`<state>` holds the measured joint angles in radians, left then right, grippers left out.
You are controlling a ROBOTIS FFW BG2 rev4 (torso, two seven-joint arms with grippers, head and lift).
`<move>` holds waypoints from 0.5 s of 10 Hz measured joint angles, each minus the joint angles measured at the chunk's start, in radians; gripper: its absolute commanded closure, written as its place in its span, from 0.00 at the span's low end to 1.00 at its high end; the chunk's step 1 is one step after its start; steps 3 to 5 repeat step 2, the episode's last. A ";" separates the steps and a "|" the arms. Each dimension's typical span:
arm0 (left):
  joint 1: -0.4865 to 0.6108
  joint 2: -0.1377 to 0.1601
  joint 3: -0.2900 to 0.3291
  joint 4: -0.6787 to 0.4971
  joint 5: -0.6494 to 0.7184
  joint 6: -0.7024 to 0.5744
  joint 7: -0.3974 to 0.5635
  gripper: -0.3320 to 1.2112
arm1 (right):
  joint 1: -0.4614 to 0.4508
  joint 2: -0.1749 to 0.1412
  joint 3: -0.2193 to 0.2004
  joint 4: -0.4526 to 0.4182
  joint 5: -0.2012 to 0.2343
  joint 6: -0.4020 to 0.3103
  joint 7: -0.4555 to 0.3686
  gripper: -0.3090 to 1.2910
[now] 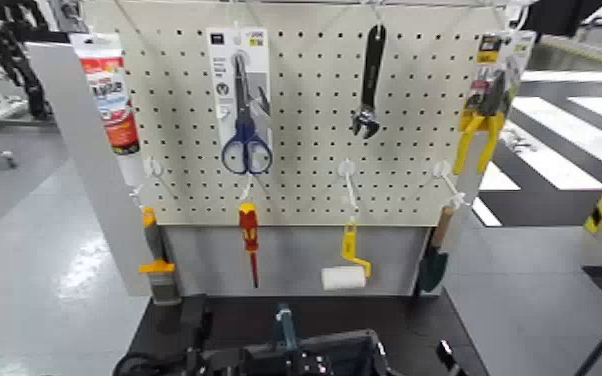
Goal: Grasp the handle of the crate.
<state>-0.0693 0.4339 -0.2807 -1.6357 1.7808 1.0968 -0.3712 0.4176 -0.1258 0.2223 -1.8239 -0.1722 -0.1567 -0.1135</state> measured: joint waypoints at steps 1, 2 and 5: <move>0.000 0.000 0.000 0.000 0.000 0.000 -0.001 0.99 | 0.000 0.000 -0.001 0.000 0.004 0.000 0.000 0.29; -0.001 0.000 0.001 0.000 0.000 0.000 -0.001 0.99 | 0.000 0.000 -0.002 -0.003 0.009 0.007 0.000 0.29; -0.001 0.000 0.001 0.000 0.000 0.000 -0.001 0.99 | 0.000 0.000 -0.002 -0.003 0.009 0.007 0.000 0.29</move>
